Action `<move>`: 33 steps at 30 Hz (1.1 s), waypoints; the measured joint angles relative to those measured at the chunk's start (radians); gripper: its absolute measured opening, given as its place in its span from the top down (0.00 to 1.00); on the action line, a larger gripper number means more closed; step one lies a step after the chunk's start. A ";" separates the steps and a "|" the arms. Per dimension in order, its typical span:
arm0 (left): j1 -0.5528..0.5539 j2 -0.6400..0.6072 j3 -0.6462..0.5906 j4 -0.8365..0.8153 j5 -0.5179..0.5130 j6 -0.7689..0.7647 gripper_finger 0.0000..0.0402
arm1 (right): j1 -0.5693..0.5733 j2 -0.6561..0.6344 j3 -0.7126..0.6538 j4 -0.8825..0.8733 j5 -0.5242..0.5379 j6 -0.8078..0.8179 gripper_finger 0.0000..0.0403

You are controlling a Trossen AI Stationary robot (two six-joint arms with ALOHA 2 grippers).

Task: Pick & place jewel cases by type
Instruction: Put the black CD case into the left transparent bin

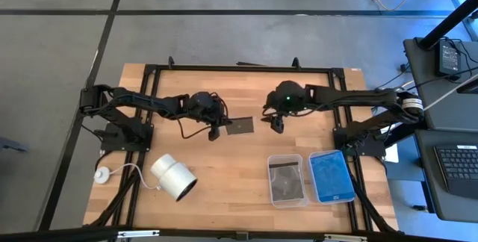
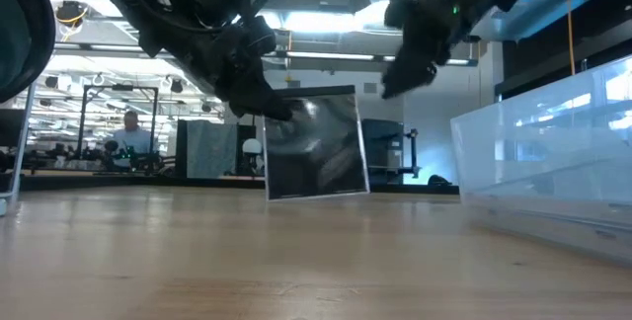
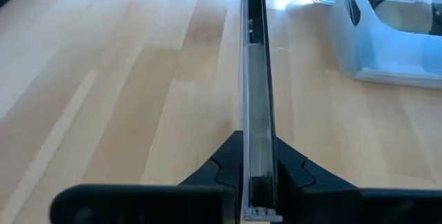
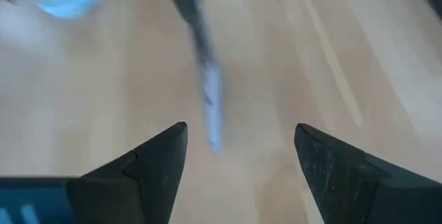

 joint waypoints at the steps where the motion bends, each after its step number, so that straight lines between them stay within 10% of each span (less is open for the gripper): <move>1: -0.003 0.000 0.000 0.003 0.000 0.009 0.92 | 0.000 -0.011 0.000 0.017 -0.030 0.012 0.33; 6: -0.028 0.000 0.000 0.024 -0.001 0.047 0.92 | 0.009 -0.005 0.002 0.136 -0.184 -0.015 0.33; 21: -0.063 0.000 0.000 0.070 -0.006 0.048 0.92 | 0.052 0.055 0.002 0.180 -0.126 -0.099 0.34; 33: -0.063 0.000 0.000 0.082 -0.006 0.048 0.92 | 0.054 0.058 0.002 0.209 -0.124 -0.099 0.55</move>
